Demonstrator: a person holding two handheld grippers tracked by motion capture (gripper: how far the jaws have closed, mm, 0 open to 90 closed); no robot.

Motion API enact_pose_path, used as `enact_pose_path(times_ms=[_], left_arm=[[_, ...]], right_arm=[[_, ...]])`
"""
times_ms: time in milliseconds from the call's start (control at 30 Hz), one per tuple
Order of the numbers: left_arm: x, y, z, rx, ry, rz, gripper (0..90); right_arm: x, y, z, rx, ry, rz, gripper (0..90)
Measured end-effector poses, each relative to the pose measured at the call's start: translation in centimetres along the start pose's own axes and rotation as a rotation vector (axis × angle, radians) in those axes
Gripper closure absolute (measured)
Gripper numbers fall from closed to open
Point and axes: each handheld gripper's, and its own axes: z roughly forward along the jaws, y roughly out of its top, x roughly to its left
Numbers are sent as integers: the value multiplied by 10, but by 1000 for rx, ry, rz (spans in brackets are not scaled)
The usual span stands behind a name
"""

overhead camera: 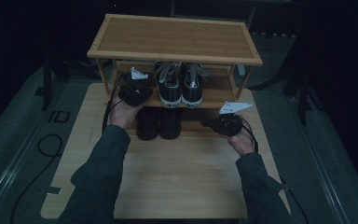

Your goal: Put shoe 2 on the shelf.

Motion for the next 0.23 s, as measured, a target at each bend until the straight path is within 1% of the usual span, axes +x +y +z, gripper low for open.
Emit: enact_pose_path(times_ms=[133, 233], left_arm=[[1, -1, -1, 1, -3, -6, 830], [1, -1, -3, 7, -1, 3, 830]], right_arm=[[0, 0, 0, 2, 1, -1, 900], [0, 0, -1, 3, 1, -2, 900]])
